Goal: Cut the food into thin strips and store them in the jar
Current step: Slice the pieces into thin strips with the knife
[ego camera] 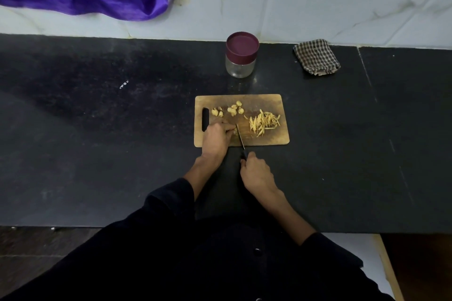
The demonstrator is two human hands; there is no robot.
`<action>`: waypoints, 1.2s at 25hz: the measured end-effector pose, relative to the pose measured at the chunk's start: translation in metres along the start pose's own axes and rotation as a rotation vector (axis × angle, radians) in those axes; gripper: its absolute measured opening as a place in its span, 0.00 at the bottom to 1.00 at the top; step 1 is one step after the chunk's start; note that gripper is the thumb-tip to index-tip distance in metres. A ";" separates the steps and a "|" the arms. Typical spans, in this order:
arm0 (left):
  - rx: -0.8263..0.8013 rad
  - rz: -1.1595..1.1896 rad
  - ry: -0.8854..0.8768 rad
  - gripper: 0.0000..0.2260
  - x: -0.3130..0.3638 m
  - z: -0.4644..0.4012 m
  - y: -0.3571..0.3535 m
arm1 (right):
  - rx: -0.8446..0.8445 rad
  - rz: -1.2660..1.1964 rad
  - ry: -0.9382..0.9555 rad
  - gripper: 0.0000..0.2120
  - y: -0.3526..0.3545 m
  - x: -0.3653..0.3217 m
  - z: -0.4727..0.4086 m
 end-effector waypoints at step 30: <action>0.028 0.037 0.050 0.09 -0.008 0.003 -0.004 | -0.040 -0.101 0.000 0.13 -0.001 -0.009 -0.012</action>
Point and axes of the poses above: each hand's wrist, its own z-axis away from the middle knuckle, its own y-axis out of the back of the hand, x = y × z, the point moved 10 cm from there along -z, towards the middle knuckle, and after that the axes turned 15 degrees about -z, right-handed, at the moved point
